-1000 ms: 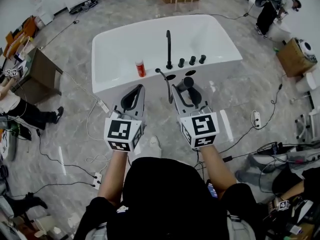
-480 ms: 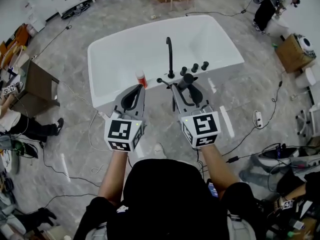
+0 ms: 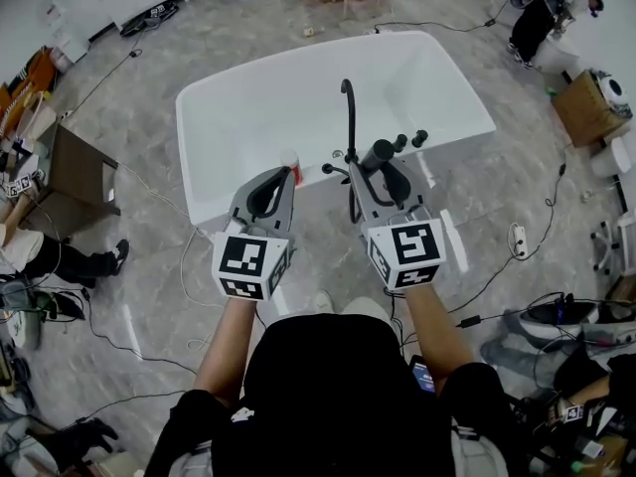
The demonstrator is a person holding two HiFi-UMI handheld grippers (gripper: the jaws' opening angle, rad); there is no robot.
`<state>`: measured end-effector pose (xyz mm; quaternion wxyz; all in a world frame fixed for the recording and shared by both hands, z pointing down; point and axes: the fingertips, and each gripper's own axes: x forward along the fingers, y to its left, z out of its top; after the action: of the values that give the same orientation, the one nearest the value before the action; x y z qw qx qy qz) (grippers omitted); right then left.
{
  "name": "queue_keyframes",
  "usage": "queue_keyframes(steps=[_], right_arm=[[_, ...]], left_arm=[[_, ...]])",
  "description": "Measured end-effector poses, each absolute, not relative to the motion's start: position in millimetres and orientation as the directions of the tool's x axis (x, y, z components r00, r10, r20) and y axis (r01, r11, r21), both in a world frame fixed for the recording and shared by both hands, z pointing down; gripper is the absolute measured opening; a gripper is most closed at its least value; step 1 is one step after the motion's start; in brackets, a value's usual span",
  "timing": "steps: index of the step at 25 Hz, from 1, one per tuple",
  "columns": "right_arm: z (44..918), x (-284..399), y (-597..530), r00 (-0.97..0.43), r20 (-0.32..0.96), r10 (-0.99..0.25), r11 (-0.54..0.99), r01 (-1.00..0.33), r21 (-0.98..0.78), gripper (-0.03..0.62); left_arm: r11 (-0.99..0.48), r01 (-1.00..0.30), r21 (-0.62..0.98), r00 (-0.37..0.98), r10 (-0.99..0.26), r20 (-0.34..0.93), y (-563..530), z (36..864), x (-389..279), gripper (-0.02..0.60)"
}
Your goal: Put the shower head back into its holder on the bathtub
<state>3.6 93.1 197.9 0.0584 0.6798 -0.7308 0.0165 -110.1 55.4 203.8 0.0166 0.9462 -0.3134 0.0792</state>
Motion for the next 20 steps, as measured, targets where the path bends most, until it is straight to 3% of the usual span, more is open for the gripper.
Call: queue_keyframes(steps=[20], right_arm=[[190,20,5,-0.158,0.085,-0.984,0.163,-0.985,0.052,0.140]], left_arm=[[-0.781,-0.625,0.005,0.766,-0.612,0.197,-21,221,-82,0.014]])
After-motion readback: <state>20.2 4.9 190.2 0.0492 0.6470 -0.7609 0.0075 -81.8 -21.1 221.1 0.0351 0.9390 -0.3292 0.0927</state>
